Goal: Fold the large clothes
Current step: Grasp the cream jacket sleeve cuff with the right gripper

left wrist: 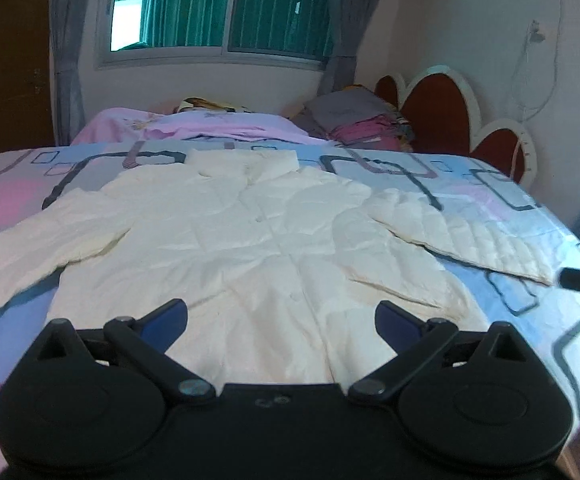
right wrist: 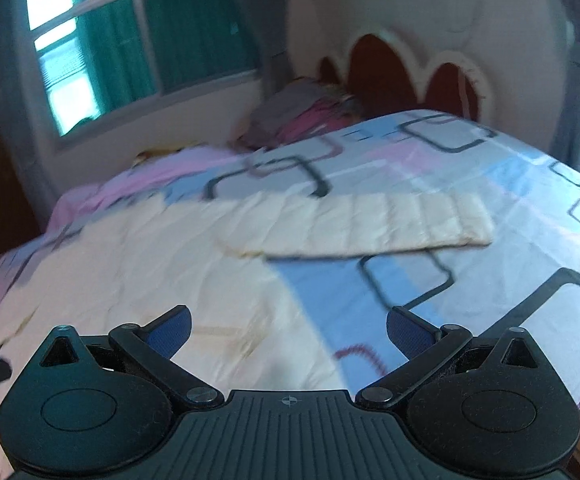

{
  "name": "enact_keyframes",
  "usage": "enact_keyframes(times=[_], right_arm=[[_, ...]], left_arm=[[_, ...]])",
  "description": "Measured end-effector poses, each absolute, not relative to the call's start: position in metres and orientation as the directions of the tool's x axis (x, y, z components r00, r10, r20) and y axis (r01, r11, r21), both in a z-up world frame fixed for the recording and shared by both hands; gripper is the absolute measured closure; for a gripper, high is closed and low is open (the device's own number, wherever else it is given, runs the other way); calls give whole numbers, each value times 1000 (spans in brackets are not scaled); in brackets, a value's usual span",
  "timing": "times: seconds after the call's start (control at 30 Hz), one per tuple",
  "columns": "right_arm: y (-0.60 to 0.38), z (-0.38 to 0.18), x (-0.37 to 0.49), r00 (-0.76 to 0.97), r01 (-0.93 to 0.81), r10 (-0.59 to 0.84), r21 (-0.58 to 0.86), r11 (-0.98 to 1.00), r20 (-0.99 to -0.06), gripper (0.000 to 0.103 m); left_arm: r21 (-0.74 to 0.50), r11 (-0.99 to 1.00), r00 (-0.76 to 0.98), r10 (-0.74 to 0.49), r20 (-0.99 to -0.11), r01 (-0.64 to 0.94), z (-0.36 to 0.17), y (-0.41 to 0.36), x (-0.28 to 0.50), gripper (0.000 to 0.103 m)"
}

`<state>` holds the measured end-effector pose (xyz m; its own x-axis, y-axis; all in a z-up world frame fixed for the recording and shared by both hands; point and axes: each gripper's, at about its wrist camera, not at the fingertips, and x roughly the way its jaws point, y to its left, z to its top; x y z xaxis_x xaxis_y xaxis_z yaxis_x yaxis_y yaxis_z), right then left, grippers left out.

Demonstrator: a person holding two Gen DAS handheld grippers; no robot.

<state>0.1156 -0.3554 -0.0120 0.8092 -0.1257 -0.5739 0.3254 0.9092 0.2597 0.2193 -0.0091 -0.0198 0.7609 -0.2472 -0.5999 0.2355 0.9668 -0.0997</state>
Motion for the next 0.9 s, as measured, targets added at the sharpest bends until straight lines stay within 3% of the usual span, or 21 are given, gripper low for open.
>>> enact_keyframes(times=[0.17, 0.23, 0.33, 0.7, 0.9], right_arm=[[-406, -21, 131, 797, 412, -191, 286, 865, -573, 1], [-427, -28, 137, 794, 440, -211, 299, 847, -571, 1], [-464, -44, 153, 779, 473, -211, 332, 816, -590, 48], [-590, -125, 214, 744, 578, -135, 528, 622, -655, 48], [-614, -150, 223, 770, 560, -60, 626, 544, -636, 48]], left_arm=[[-104, 978, 750, -206, -629, 181, -32, -22, 254, 1], [-115, 977, 745, -210, -633, 178, -36, -27, 265, 7], [-106, 978, 744, -206, -635, 181, -41, -41, 283, 20], [-53, 989, 711, -134, -691, 135, -54, -113, 345, 19], [-22, 992, 695, -101, -712, 121, -60, -132, 361, 17]])
